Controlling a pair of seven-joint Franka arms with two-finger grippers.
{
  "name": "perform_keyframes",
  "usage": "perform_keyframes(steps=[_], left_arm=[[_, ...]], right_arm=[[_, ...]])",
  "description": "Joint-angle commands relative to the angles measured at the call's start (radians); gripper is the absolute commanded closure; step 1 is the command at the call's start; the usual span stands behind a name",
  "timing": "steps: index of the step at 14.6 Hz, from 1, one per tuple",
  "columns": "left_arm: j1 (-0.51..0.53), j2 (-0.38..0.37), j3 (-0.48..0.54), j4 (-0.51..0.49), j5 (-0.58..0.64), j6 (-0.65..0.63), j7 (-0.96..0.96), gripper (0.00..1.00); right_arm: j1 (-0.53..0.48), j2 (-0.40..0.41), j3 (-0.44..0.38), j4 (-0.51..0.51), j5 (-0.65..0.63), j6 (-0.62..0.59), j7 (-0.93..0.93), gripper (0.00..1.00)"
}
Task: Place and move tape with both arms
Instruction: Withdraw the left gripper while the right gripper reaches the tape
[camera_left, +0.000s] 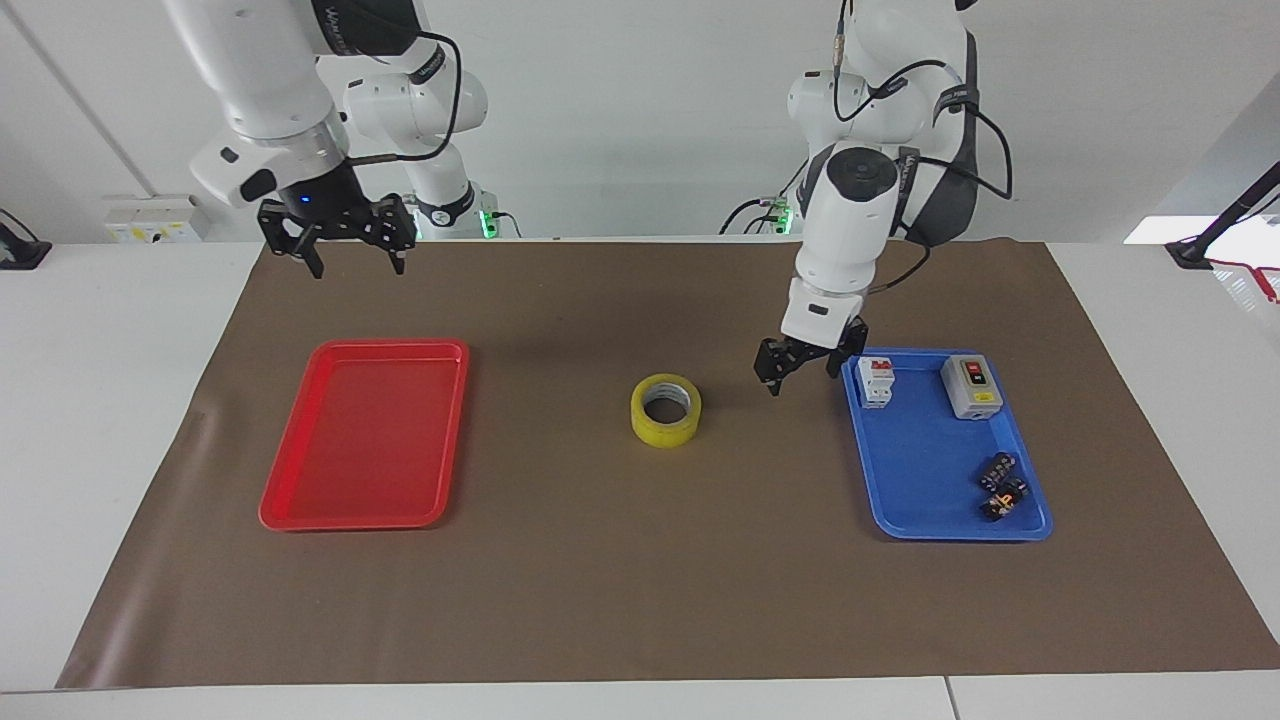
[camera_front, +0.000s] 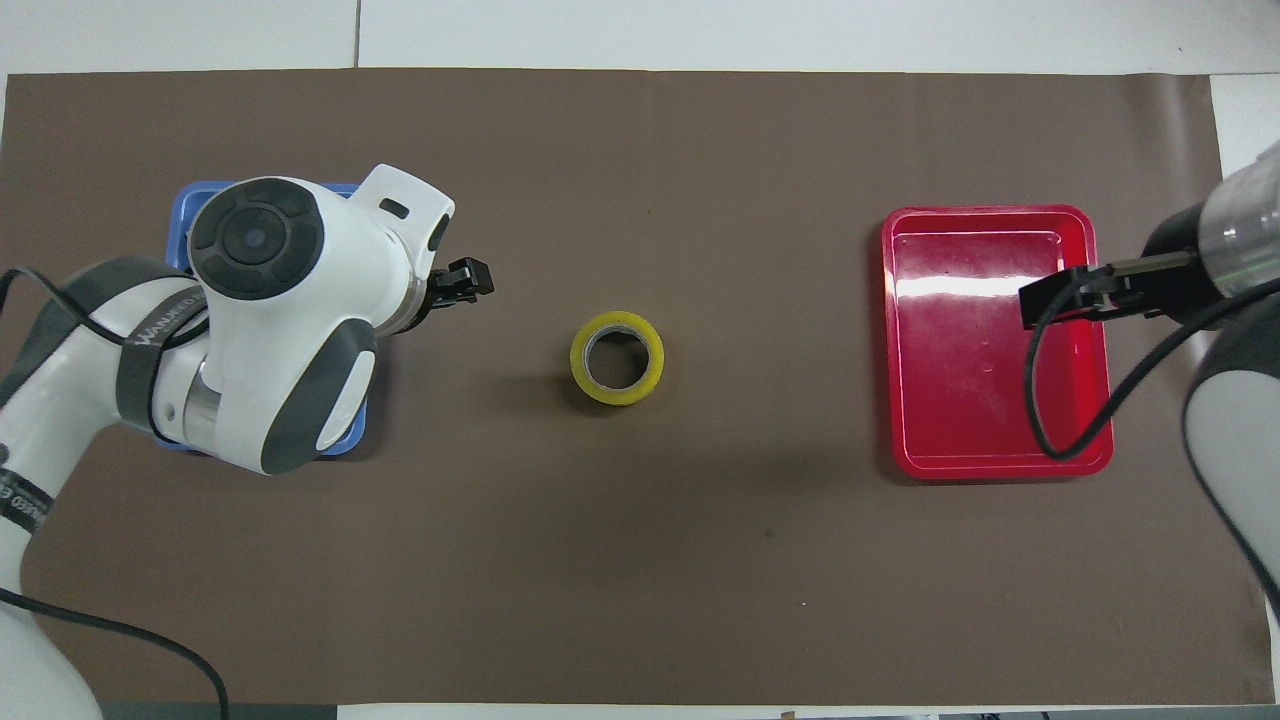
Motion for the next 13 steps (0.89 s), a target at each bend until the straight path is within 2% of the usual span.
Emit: perform_keyframes(steps=[1,4,7,10,12,13], left_arm=[[0.091,-0.068,-0.009,-0.023,-0.058,-0.049,0.15,0.0],[0.197,-0.111,-0.004,-0.006,-0.101,-0.127,0.319,0.0],[0.281,-0.116,0.0,0.06,-0.101,-0.217,0.431,0.0],[0.328,-0.113,0.0,0.121,-0.103,-0.289,0.504,0.0],[0.335,-0.111,0.002,0.155,-0.103,-0.32,0.51,0.0],[0.337,-0.108,0.003,0.175,-0.103,-0.34,0.511,0.0]], right_arm=[[0.118,0.11,0.002,0.001,0.018,0.113,0.137,0.0],[0.223,0.233,0.002,-0.003,0.05,0.298,0.232,0.0],[0.323,0.339,0.002,0.0,0.051,0.435,0.344,0.0],[0.38,0.457,0.002,0.0,0.049,0.576,0.38,0.0],[0.389,0.47,0.004,-0.019,0.046,0.584,0.365,0.0],[0.392,0.459,0.004,-0.066,0.046,0.602,0.33,0.0]])
